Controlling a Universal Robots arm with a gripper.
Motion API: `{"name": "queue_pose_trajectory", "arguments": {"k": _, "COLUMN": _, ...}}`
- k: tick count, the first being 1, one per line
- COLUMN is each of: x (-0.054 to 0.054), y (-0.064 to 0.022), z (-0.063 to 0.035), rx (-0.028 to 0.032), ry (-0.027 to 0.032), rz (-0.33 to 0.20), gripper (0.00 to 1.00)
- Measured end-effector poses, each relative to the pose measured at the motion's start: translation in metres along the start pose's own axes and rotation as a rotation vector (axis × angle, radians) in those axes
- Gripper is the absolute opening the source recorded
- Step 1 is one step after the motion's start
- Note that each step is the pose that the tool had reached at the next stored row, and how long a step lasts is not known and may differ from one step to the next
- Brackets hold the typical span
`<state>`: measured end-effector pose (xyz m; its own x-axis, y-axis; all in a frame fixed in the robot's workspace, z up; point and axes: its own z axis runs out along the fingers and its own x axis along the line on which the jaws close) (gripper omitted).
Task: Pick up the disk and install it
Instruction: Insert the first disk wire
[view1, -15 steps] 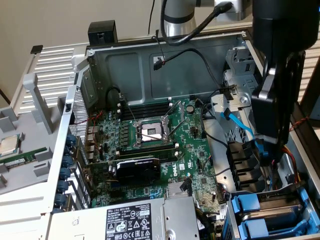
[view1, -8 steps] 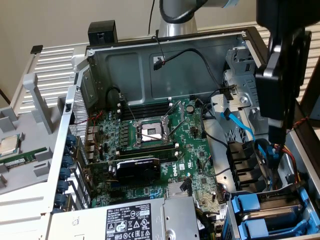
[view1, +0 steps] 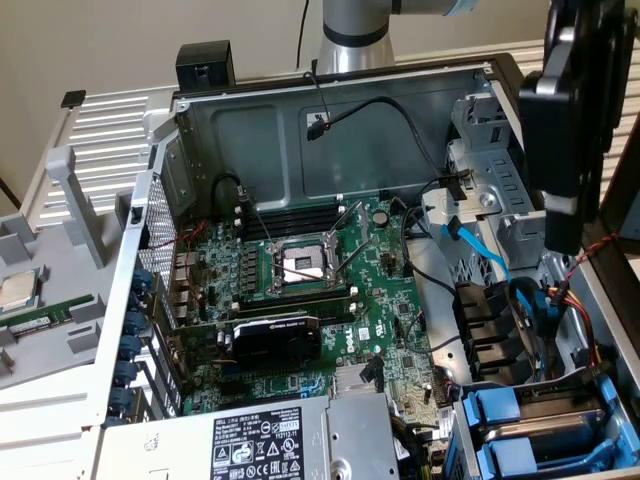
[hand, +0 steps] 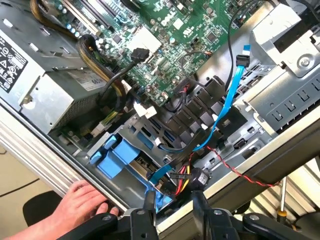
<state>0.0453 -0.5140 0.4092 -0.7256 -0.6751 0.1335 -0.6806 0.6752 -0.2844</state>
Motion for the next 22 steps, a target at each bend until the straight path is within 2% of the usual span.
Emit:
{"name": "queue_pose_trajectory", "arguments": {"k": 5, "x": 0.012, "y": -0.0048, "z": -0.0076, "rx": 0.0024, "ry": -0.0025, "rz": 0.001, "gripper": 0.43}}
{"name": "queue_pose_trajectory", "arguments": {"k": 7, "x": 0.015, "y": -0.0074, "z": -0.0092, "rx": -0.0001, "ry": -0.0054, "rz": 0.001, "gripper": 0.43}}
{"name": "queue_pose_trajectory", "arguments": {"k": 12, "x": 0.023, "y": -0.0150, "z": -0.0118, "rx": -0.0174, "ry": -0.0217, "rz": 0.003, "gripper": 0.43}}
{"name": "queue_pose_trajectory", "arguments": {"k": 15, "x": 0.027, "y": -0.0197, "z": -0.0123, "rx": -0.0360, "ry": -0.0392, "rz": 0.006, "gripper": 0.43}}
{"name": "queue_pose_trajectory", "arguments": {"k": 17, "x": 0.030, "y": -0.0223, "z": -0.0118, "rx": -0.0525, "ry": -0.0546, "rz": 0.008, "gripper": 0.43}}
{"name": "queue_pose_trajectory", "arguments": {"k": 18, "x": 0.030, "y": -0.0227, "z": -0.0116, "rx": -0.0565, "ry": -0.0580, "rz": 0.009, "gripper": 0.43}}
{"name": "queue_pose_trajectory", "arguments": {"k": 22, "x": 0.030, "y": -0.0228, "z": -0.0116, "rx": -0.0565, "ry": -0.0581, "rz": 0.009, "gripper": 0.43}}
